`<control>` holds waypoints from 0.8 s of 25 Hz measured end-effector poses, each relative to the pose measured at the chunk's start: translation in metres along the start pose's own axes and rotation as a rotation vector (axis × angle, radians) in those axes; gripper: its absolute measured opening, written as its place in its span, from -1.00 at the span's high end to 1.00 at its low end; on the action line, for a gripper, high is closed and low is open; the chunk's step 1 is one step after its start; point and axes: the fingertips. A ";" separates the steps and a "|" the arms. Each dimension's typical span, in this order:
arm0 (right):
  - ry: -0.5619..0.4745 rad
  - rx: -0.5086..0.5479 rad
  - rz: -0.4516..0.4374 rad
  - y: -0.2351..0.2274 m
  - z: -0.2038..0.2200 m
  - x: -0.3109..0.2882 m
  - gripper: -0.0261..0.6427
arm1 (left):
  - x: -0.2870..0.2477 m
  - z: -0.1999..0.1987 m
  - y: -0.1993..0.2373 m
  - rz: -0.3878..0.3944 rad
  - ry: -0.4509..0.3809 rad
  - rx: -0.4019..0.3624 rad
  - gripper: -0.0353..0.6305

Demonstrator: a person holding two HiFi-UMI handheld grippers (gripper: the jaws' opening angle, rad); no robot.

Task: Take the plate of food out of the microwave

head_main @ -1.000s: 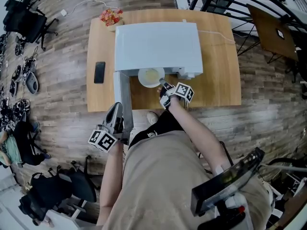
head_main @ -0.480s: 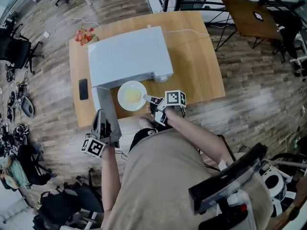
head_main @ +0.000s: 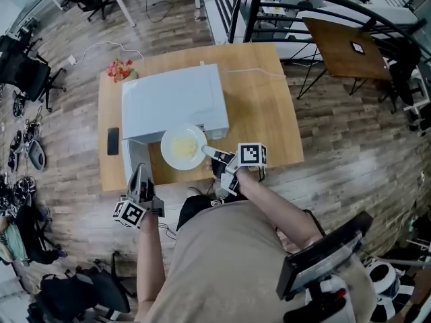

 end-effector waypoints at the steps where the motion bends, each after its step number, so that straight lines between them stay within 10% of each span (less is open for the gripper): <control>1: 0.001 0.012 -0.011 0.007 -0.006 0.010 0.87 | -0.001 0.006 -0.007 0.000 -0.007 0.000 0.88; 20: -0.125 0.146 -0.101 0.068 -0.047 0.085 0.87 | 0.020 0.013 -0.002 0.011 -0.061 0.051 0.88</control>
Point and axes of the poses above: the fingertips, and each gripper's own axes: x backward along the fingers, y to its left, z out of its underside, and after that the axes turned 3 degrees about -z, right-handed
